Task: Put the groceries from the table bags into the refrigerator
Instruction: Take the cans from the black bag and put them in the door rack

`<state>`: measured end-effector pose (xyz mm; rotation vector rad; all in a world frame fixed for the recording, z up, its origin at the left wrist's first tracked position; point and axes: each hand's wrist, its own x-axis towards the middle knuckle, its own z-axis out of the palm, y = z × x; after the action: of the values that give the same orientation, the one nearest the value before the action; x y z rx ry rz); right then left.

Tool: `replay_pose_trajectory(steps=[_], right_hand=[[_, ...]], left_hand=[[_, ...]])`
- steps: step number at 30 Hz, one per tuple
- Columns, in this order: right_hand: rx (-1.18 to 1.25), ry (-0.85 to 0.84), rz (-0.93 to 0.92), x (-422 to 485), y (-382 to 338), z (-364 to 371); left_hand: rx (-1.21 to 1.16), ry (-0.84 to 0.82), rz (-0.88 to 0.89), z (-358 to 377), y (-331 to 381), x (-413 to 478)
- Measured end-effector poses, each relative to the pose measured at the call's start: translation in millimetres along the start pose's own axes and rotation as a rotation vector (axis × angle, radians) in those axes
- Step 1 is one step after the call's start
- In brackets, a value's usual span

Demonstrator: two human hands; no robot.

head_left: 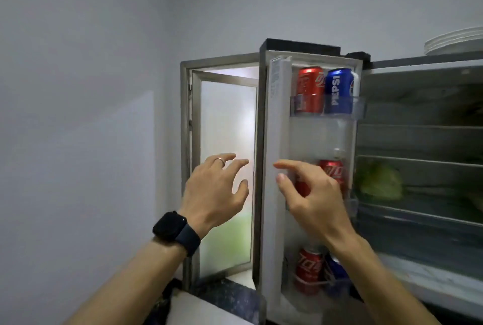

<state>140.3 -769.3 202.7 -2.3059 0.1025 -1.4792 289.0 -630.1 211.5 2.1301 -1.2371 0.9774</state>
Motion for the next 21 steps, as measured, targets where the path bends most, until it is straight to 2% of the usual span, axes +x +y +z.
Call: replay_pose_trajectory(steps=[5,10,16,21], right_hand=[[0.027,-0.178,0.032,-93,-54,87],[0.096,-0.478,0.09,-194,-128,182],[0.166,-0.811,0.06,-294,-216,266],[0.228,-0.993,-0.014,-342,-274,329]], left_hand=[[0.083,-0.182,-0.138,-18,-87,-140],[0.144,-0.375,-0.37,-54,-171,-290],[0.2,-0.525,-0.663,-114,-225,-449],[0.205,-0.581,-0.901,-158,-260,-537]])
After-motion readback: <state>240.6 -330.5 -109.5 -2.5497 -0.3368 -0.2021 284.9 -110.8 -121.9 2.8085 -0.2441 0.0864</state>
